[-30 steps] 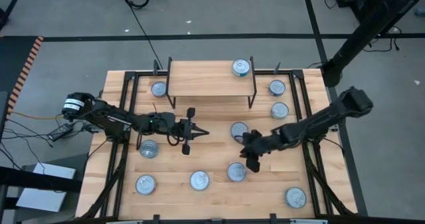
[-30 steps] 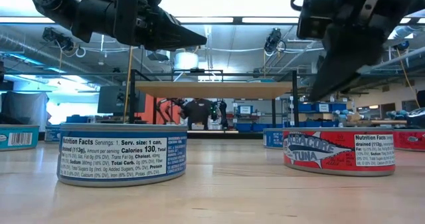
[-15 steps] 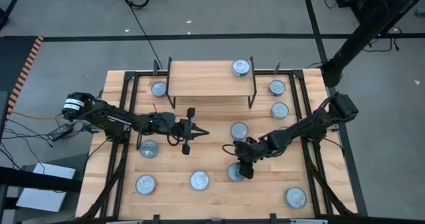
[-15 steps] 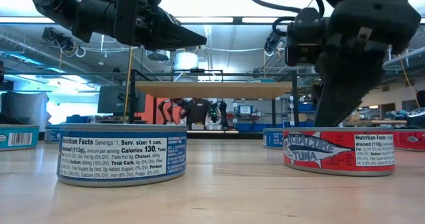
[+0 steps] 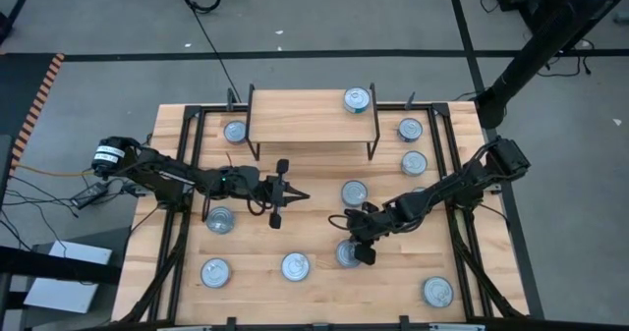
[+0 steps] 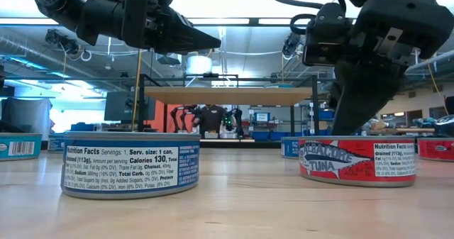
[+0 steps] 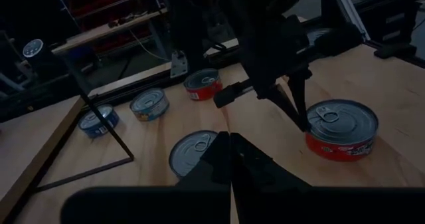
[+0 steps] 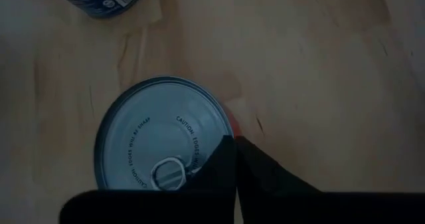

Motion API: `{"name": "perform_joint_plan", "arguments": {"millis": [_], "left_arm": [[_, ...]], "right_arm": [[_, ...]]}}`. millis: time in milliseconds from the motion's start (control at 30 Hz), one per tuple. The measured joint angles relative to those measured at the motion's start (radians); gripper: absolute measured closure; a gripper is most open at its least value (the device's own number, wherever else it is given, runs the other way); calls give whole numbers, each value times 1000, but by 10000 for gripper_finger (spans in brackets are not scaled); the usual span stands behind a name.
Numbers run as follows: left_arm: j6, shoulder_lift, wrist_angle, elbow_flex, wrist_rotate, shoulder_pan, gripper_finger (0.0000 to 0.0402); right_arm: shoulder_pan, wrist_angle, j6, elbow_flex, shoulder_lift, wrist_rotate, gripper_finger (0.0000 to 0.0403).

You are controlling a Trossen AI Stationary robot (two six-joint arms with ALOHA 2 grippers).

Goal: Stack canned seafood by type on shelf
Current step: Put the red tuna can on the shelf

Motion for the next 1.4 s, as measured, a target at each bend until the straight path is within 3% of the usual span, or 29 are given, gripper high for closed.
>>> {"name": "perform_joint_plan", "arguments": {"millis": [300,800,967,1200,1400], "left_arm": [[-57,0,0,0,-30,0,401],[-130,0,-26,0,-125,0,390],[-131,0,-38,0,-148,0,382],[-132,0,-41,0,-158,0,381],[-132,0,-42,0,-159,0,380]], "right_arm": [[-5,-124,-110,99,4,97,398],[73,-182,-450,177,9,633,401],[106,-125,-567,145,9,766,401],[141,52,-762,68,65,822,401],[174,132,-834,71,149,923,401]]}}
